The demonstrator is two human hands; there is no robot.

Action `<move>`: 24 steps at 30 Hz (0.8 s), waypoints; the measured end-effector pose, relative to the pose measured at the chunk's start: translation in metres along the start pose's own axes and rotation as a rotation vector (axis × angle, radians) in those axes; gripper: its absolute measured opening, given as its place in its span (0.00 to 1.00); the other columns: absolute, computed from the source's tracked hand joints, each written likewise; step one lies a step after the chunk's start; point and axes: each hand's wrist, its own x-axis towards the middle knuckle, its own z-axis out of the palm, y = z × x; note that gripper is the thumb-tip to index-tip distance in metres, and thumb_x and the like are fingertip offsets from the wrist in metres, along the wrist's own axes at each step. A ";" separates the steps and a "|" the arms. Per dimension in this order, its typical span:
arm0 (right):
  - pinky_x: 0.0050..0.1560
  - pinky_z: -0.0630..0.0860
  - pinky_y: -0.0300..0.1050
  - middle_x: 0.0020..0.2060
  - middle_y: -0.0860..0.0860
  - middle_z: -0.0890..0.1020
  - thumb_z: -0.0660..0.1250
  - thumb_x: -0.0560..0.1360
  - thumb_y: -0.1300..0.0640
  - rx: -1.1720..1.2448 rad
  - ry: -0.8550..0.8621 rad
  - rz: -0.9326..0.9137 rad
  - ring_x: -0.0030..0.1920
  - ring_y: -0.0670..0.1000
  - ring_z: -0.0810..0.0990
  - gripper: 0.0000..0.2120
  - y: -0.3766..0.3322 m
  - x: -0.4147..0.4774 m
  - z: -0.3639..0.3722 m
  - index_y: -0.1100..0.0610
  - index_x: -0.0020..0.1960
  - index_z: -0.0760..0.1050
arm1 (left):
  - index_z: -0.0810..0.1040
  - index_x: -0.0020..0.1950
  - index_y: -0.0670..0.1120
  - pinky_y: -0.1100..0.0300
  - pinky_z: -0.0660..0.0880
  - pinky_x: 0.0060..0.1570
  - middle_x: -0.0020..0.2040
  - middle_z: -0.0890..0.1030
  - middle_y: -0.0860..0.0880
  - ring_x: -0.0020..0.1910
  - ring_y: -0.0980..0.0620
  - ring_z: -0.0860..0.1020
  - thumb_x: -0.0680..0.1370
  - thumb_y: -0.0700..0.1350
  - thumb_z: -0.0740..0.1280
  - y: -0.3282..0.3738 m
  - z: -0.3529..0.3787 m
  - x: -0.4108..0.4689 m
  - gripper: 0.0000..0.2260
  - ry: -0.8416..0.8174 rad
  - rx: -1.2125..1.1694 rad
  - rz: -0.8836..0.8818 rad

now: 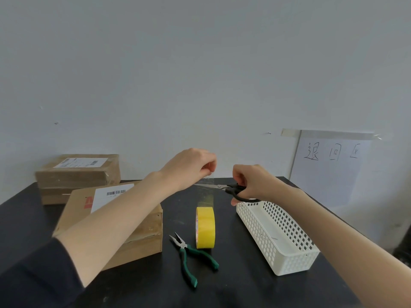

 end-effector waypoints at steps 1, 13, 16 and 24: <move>0.32 0.66 0.44 0.32 0.48 0.73 0.83 0.57 0.50 -0.002 -0.004 0.004 0.32 0.50 0.68 0.27 0.000 0.000 0.000 0.53 0.39 0.65 | 0.76 0.42 0.48 0.55 0.75 0.44 0.40 0.76 0.56 0.40 0.55 0.75 0.75 0.39 0.66 0.000 0.000 0.000 0.05 0.000 0.000 -0.001; 0.39 0.61 0.35 0.46 0.45 0.68 0.78 0.54 0.31 -0.218 -0.028 -0.080 0.38 0.43 0.64 0.40 0.000 -0.006 0.004 0.51 0.51 0.62 | 0.77 0.43 0.47 0.57 0.75 0.44 0.41 0.78 0.54 0.40 0.54 0.75 0.76 0.39 0.66 0.003 -0.006 0.003 0.04 0.051 -0.029 0.013; 0.43 0.63 0.39 0.47 0.46 0.68 0.78 0.54 0.31 -0.238 -0.008 -0.085 0.40 0.45 0.66 0.40 0.001 -0.006 0.004 0.51 0.52 0.62 | 0.77 0.44 0.47 0.58 0.75 0.43 0.41 0.77 0.54 0.40 0.55 0.75 0.76 0.39 0.66 0.004 -0.009 0.005 0.04 0.062 -0.022 0.018; 0.48 0.67 0.45 0.48 0.46 0.68 0.77 0.53 0.30 -0.227 0.099 -0.087 0.44 0.51 0.69 0.41 0.000 -0.006 0.002 0.52 0.51 0.62 | 0.77 0.44 0.47 0.55 0.76 0.44 0.41 0.77 0.55 0.40 0.54 0.75 0.76 0.39 0.66 0.001 -0.006 0.002 0.04 0.054 -0.004 0.016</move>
